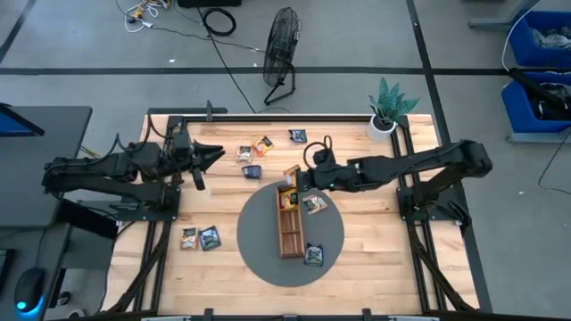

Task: Pick & Place Tea
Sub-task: Put the orange tea bag into the top section of the wooden organizer

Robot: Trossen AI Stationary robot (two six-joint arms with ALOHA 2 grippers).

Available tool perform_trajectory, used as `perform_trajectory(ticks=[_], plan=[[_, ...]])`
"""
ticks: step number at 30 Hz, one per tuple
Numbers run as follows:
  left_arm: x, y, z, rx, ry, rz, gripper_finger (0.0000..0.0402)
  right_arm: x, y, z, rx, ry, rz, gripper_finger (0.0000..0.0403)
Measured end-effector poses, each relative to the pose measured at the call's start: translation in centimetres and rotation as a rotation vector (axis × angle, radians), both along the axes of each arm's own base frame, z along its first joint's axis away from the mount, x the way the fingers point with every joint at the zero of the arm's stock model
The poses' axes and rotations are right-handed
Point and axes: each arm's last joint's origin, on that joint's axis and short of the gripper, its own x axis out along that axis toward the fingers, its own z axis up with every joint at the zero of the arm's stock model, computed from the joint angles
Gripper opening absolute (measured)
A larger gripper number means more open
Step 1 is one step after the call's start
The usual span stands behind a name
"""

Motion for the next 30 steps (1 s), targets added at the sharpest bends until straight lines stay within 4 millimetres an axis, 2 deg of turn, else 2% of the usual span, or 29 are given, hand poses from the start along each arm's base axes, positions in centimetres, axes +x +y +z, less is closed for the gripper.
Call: perform_trajectory(ticks=[18,24,30], plan=[[-0.2,0.0,-0.4,-0.007,0.042,0.011,0.0076,3.2,1.5,-6.7,0.063,0.161,-0.01,0.0],[-0.1,0.0,-0.5,-0.03,0.036,0.005,0.0076,3.5,1.8,-7.7,0.075,0.186,-0.012,0.0],[0.3,-0.1,-0.9,-0.04,0.077,-0.015,0.0076,3.5,1.8,-7.8,0.083,0.178,-0.03,0.0]])
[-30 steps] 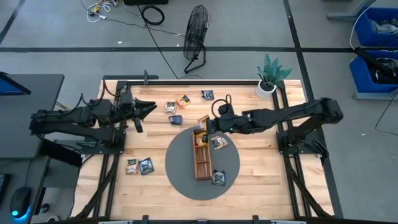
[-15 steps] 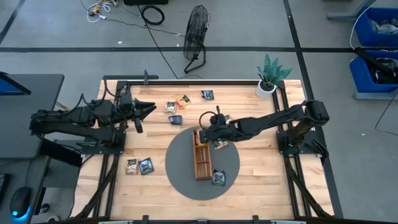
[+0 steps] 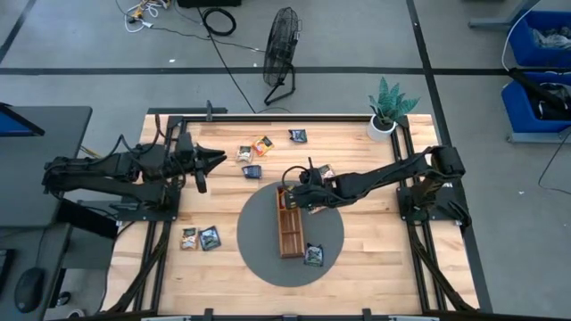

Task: Pick & Place Tea
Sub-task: Put the orange tea bag into the top section of the wooden organizer

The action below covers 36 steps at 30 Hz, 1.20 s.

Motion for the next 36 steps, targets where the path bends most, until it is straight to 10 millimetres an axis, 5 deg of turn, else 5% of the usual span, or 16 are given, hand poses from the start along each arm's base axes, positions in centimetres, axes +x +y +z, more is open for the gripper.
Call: perform_trajectory(ticks=[11,23,30,36], plan=[[0.6,0.0,-0.3,0.0,0.021,-0.001,0.0076,0.1,0.0,0.1,-0.021,0.003,0.041,0.0018],[0.6,0.0,-0.3,-0.007,0.019,0.001,0.0076,0.0,0.0,0.1,-0.032,0.023,0.078,0.011],[0.6,0.0,-0.3,-0.016,0.021,0.002,0.0076,0.7,0.4,2.7,-0.126,-0.111,0.379,0.0141],[0.6,0.0,-0.3,-0.016,0.021,0.002,0.0076,0.7,0.5,2.8,-0.189,-0.096,0.599,0.0094]])
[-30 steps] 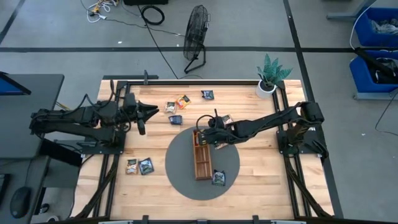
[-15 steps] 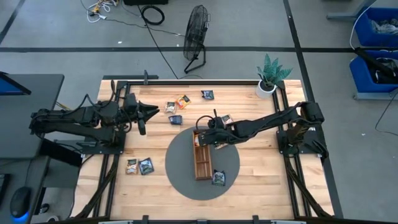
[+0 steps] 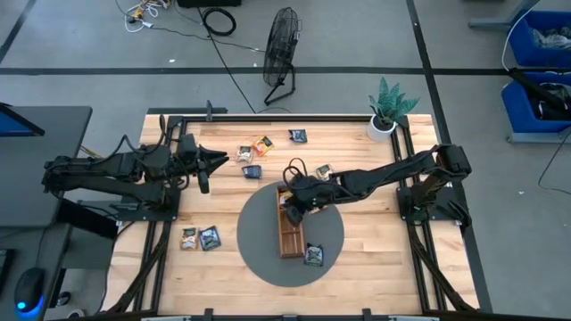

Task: Pick & Place Tea
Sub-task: Put the orange tea bag into the top section of the wooden organizer

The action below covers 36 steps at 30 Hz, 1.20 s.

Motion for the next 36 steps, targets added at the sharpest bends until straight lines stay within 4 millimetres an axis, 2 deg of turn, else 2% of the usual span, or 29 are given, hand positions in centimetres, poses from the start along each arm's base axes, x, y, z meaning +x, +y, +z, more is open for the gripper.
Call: perform_trajectory(ticks=[3,5,13,21,23,27,29,36], plan=[[0.0,0.0,0.0,0.0,0.001,0.0,0.0076,-0.1,-0.9,-0.3,-0.049,0.039,0.026,0.0034],[0.0,0.0,0.0,0.0,0.001,0.0,0.0076,0.0,-1.5,-0.2,-0.083,0.035,0.058,0.001],[0.0,0.0,0.0,-0.006,0.0,0.001,0.0076,0.1,-3.4,-1.4,-0.09,0.098,0.17,0.0003],[0.0,0.0,-0.2,-0.006,0.016,0.0,0.0076,1.6,-3.5,-2.7,-0.174,0.147,0.276,0.0001],[-0.1,0.0,-0.3,-0.005,0.03,0.001,0.0076,2.8,-3.3,-2.7,-0.218,0.13,0.321,0.0001],[-0.1,0.0,-0.4,-0.022,0.032,0.005,0.0076,4.5,-3.3,-3.4,-0.245,0.208,0.362,0.0001],[-0.1,0.0,-0.4,-0.026,0.031,0.005,0.0076,4.6,-3.3,-3.9,-0.24,0.285,0.377,0.0001],[-0.2,0.0,-0.4,-0.028,0.037,0.006,0.0076,4.7,-3.3,-4.0,-0.253,0.313,0.401,0.0]])
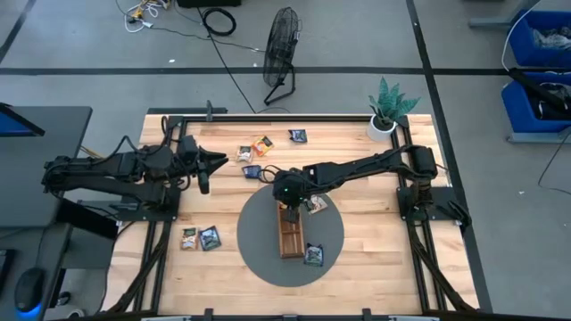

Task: Pick & Place Tea
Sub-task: Put the orange tea bag into the top section of the wooden organizer

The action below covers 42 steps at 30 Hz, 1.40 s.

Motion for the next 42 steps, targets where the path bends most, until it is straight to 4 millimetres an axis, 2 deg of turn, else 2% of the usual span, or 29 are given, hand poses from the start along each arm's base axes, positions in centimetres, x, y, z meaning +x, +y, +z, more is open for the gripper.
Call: perform_trajectory(ticks=[5,13,26,32,37,42], plan=[[0.0,0.0,0.0,0.001,0.004,0.0,0.0076,0.3,0.0,-0.2,-0.005,-0.019,0.023,0.0],[0.0,0.0,-0.1,0.0,0.009,0.001,0.0076,0.3,0.0,-1.9,-0.003,0.056,0.025,0.0],[0.0,0.0,-0.1,-0.005,0.006,0.002,0.0076,0.0,-0.4,-1.8,0.027,0.078,-0.021,0.0],[0.0,0.0,-0.1,-0.013,0.005,0.004,0.0076,0.0,-0.5,0.0,-0.059,0.039,-0.012,0.0],[0.0,0.0,-0.1,-0.011,0.006,0.003,0.0076,-0.1,-0.5,2.4,-0.074,-0.021,0.007,0.0],[0.0,0.1,-0.1,-0.017,0.006,0.022,0.0076,-0.8,-0.5,5.1,-0.03,-0.117,-0.053,0.0003]])
